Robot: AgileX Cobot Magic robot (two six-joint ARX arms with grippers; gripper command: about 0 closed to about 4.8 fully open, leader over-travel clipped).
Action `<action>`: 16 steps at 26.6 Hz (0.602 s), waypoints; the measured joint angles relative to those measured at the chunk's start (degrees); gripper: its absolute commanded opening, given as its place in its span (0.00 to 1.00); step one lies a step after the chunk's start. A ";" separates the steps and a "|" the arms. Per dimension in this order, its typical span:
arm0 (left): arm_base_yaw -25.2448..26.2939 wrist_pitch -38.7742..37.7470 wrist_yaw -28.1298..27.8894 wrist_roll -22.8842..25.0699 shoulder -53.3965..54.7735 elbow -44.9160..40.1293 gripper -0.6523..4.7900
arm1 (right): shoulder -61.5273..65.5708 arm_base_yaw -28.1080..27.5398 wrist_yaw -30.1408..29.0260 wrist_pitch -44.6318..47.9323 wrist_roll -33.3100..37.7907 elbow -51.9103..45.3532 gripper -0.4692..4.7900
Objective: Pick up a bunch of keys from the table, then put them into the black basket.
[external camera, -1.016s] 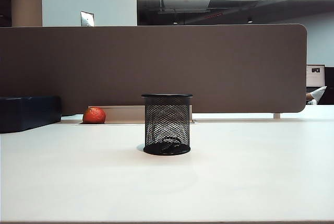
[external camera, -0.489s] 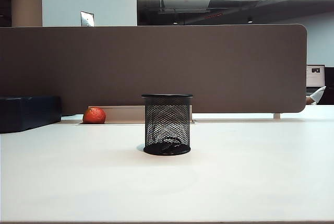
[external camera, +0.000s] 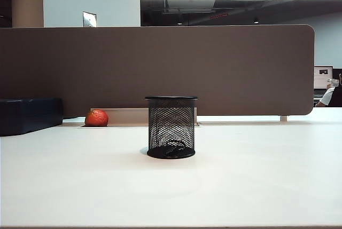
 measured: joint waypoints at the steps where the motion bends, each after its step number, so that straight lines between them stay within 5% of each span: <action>1: 0.00 1.25 -0.31 0.00 0.02 -0.66 0.11 | -0.42 0.00 0.48 0.11 0.00 -0.44 0.08; 5: 0.00 6.16 -5.90 -2.51 -0.04 -3.30 0.11 | -0.57 0.00 1.60 0.96 0.00 -2.12 0.08; 16: 0.00 15.67 -6.45 -3.06 -0.02 -11.34 0.11 | -0.57 0.00 2.05 1.77 -0.02 -5.07 0.08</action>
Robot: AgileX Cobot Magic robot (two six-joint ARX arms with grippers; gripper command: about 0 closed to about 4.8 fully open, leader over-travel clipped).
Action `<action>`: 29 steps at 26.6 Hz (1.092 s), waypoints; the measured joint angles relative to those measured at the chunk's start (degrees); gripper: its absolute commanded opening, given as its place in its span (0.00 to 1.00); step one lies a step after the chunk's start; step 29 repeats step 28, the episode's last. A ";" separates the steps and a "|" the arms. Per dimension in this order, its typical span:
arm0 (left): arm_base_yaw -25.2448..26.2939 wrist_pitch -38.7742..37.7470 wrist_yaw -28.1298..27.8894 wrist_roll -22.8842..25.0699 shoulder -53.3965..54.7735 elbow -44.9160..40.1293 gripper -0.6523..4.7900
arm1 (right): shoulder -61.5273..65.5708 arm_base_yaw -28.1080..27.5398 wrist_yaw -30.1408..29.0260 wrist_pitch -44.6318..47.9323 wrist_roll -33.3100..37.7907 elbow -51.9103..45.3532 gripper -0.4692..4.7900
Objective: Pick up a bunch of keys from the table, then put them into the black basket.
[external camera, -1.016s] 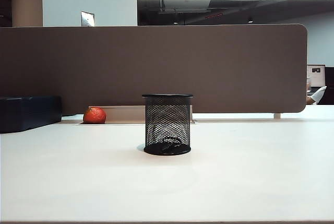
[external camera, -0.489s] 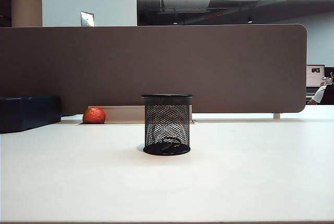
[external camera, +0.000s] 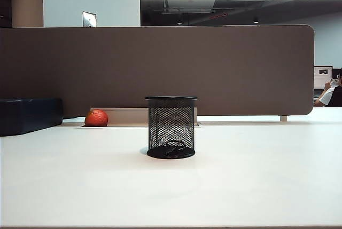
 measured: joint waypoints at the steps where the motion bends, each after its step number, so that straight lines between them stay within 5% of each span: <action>1: -0.02 -0.20 0.02 0.13 0.00 0.02 0.11 | 0.00 0.02 0.00 -0.09 -0.02 -0.55 0.08; 29: -0.02 -0.81 0.46 -0.61 0.00 0.04 0.11 | 0.00 -0.02 0.33 -2.34 0.00 -1.20 0.08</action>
